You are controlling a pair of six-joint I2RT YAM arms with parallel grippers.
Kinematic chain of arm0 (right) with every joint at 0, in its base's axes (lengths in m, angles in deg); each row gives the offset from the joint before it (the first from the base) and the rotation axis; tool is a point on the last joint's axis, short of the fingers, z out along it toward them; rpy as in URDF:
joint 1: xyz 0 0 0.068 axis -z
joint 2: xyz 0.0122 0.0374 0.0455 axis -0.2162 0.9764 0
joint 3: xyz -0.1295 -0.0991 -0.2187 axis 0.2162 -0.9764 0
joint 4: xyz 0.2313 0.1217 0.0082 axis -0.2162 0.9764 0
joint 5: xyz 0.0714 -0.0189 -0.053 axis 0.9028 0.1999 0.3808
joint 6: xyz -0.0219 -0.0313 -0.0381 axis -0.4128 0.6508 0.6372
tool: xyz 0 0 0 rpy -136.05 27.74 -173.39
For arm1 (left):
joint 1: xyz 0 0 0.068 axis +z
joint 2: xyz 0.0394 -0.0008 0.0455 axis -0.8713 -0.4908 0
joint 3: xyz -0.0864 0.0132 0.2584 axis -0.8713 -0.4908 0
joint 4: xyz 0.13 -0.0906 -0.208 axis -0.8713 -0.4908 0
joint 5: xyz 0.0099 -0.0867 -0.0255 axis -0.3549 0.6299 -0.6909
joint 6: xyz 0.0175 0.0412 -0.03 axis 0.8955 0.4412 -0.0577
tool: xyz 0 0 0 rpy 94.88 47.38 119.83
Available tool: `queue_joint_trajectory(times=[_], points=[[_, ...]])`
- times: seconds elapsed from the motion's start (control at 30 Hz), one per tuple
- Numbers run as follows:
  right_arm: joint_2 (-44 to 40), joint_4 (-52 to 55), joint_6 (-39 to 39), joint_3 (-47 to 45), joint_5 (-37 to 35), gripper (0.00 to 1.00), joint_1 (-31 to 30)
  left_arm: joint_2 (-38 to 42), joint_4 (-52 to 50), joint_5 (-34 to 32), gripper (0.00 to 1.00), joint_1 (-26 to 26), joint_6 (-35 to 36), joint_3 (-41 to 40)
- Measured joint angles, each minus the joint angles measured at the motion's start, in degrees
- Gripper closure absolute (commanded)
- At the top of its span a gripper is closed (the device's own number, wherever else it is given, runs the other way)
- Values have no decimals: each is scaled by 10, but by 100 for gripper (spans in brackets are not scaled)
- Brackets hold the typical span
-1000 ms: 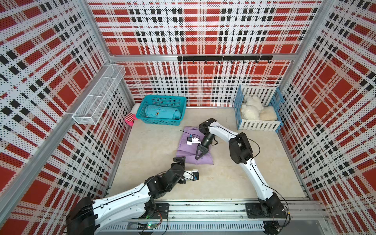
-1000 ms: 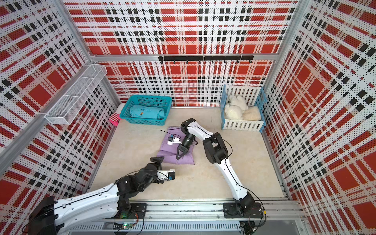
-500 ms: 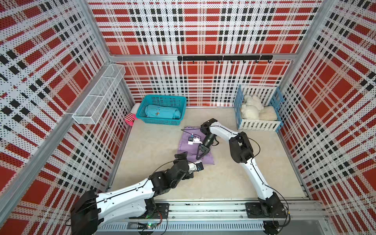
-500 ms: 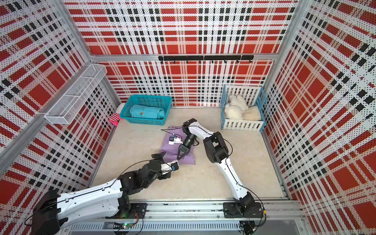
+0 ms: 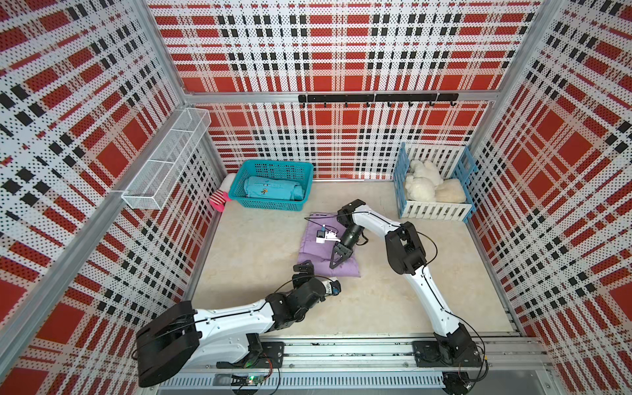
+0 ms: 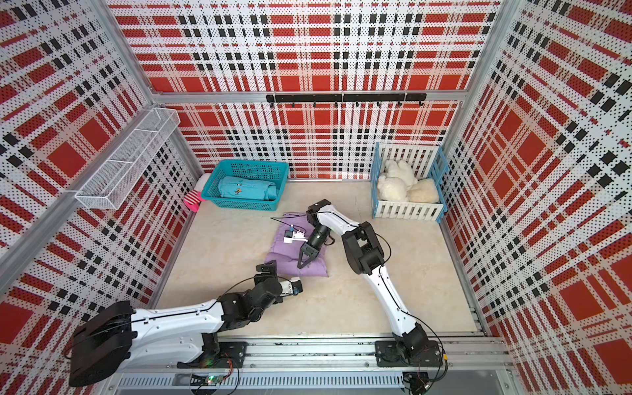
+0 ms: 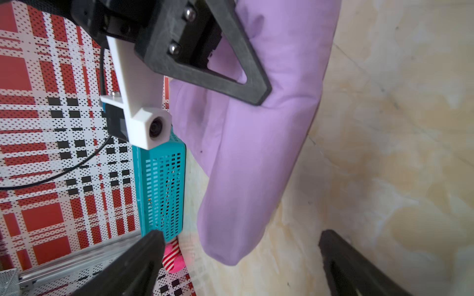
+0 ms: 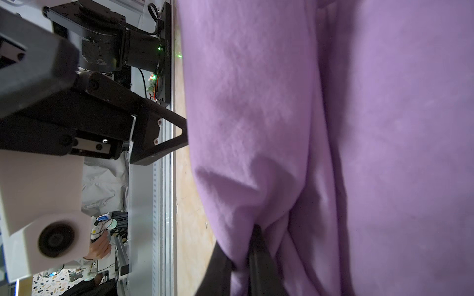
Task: Roll up the long pants
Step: Roll the long pant at the center of the board.
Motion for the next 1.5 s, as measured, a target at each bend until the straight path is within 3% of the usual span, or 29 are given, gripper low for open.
queue_joint_trajectory(times=[0.23,0.3,0.37,0.43,0.57,0.77,0.9,0.97,1.1,1.13,1.23,1.3,1.33,1.37,1.5], points=[[0,0,0,0,0,100,0,-68,65,-6,0,17,23,-7],[0,0,1,0,0,100,0,-82,71,4,9,34,17,-7],[0,0,1,0,0,100,0,-97,73,17,25,59,10,-3],[0,0,1,0,0,100,0,-108,74,27,31,76,11,0],[0,0,2,0,2,100,1,-123,94,43,23,92,13,0],[0,0,3,-2,2,100,2,-151,148,57,25,96,21,0],[0,1,4,-5,4,100,3,-191,186,55,44,96,37,8],[0,0,5,-8,4,100,4,-221,194,52,58,96,43,24],[-1,0,5,-17,3,100,7,-271,173,63,100,101,46,66],[-2,0,5,-18,3,100,8,-278,167,66,100,103,48,74],[-9,-5,3,-28,1,92,13,-275,154,83,100,107,52,82],[-20,-20,-4,-43,-2,81,18,-265,148,99,100,111,55,79],[-28,-29,-8,-53,-3,14,18,-259,146,107,100,113,57,76],[-38,-37,-16,-65,-5,2,19,-250,141,115,100,115,59,72],[-83,-74,-34,-93,-18,1,47,-213,118,139,100,115,67,51]])
